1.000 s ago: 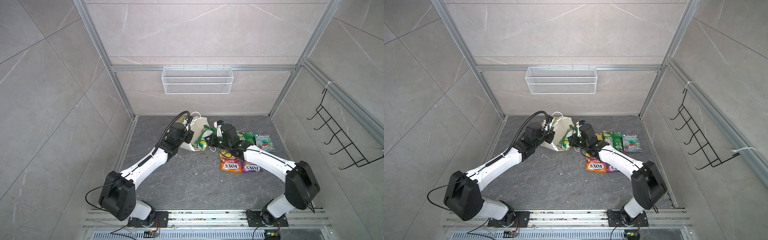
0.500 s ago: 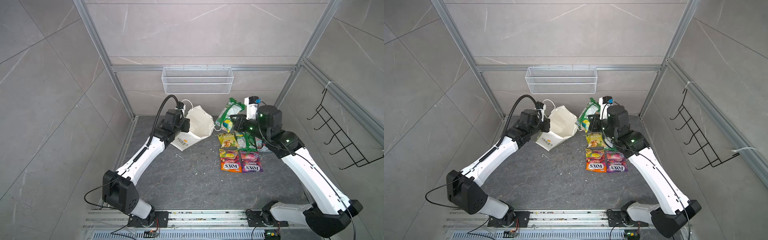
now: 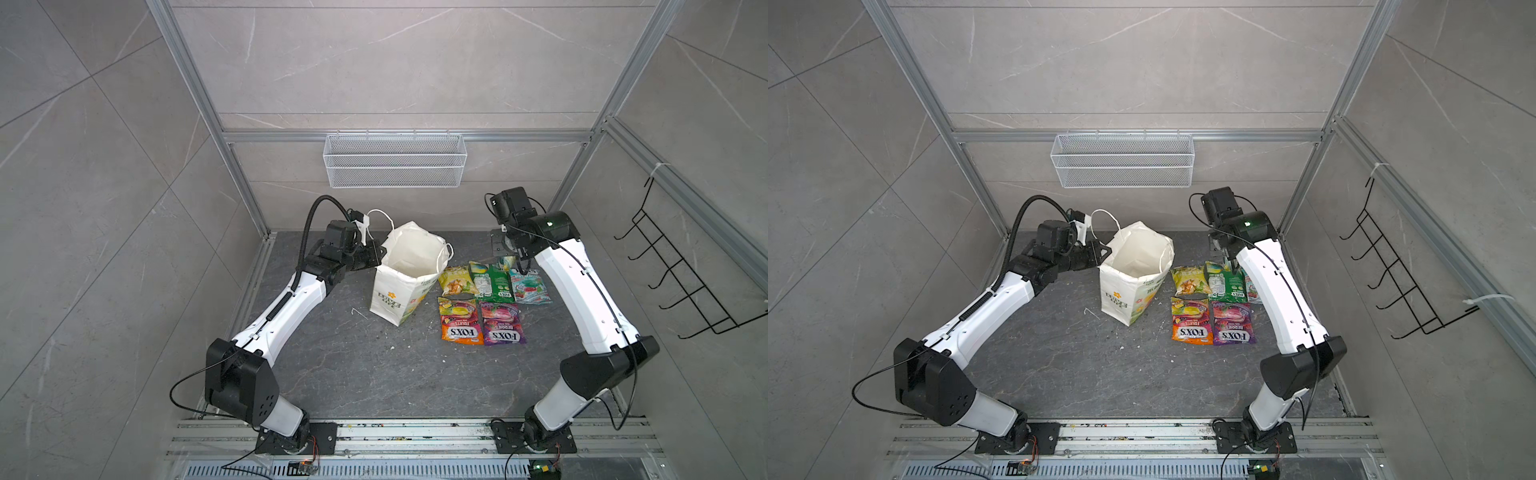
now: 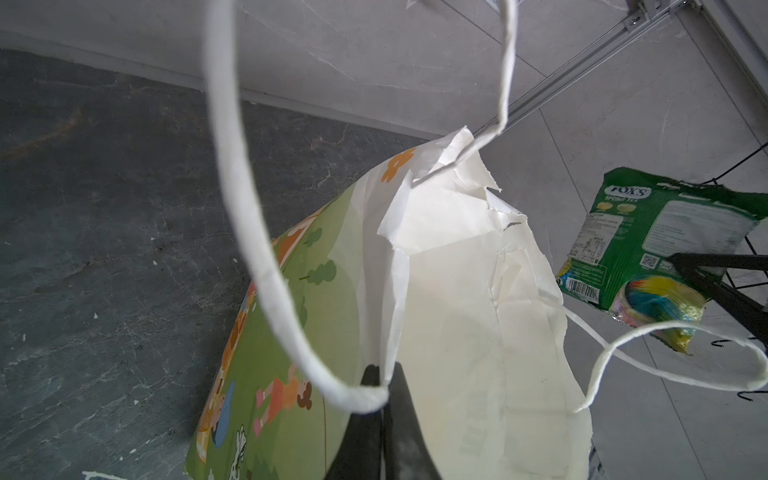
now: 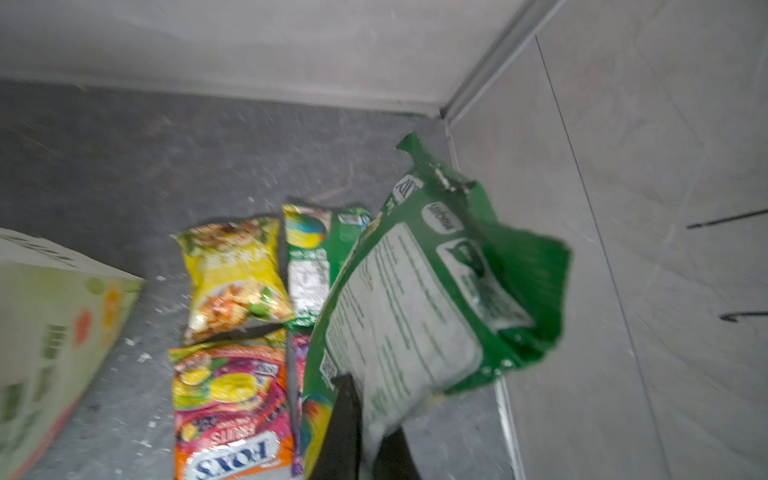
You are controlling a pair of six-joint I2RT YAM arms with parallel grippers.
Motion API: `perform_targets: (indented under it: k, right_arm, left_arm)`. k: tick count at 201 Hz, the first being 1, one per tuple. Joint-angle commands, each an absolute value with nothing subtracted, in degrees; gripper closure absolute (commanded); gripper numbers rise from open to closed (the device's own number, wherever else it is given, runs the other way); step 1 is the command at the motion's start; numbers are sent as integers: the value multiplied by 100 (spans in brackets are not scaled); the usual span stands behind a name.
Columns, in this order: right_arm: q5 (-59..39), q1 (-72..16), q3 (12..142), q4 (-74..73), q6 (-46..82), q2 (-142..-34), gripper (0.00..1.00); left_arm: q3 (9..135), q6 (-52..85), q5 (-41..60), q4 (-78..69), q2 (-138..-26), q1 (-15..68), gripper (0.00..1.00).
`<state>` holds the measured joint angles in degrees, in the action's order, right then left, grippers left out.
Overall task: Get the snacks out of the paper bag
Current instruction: 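Lower the green pack by the packs while the left gripper uprights the bag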
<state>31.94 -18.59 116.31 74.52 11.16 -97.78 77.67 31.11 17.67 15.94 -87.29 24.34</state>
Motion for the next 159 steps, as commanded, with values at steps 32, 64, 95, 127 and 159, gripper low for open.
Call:
perform_targets:
  k: [32,64,95,127,159]
  right_arm:
    - [3936,-1409,11553,8927,1260,-10150,100]
    - [4161,-1303,11204,9230,1444,-10560,100]
    - [4501,-975,10950,9607,1706,-10950,100]
    - [4704,-639,10730,9712,1716,-11325,100]
    - [5101,-364,10488,10010,1966,-11872,100]
  left_arm:
    - [7517,2939,1307,1455,-8631,2397,100]
    - [7541,2726,981,1651,-8564,2371,100]
    - [7456,2484,710,1697,-8306,2363,86]
    - [7332,2320,385,1706,-8041,2363,74]
    - [7358,2164,450,1762,-7898,2360,71]
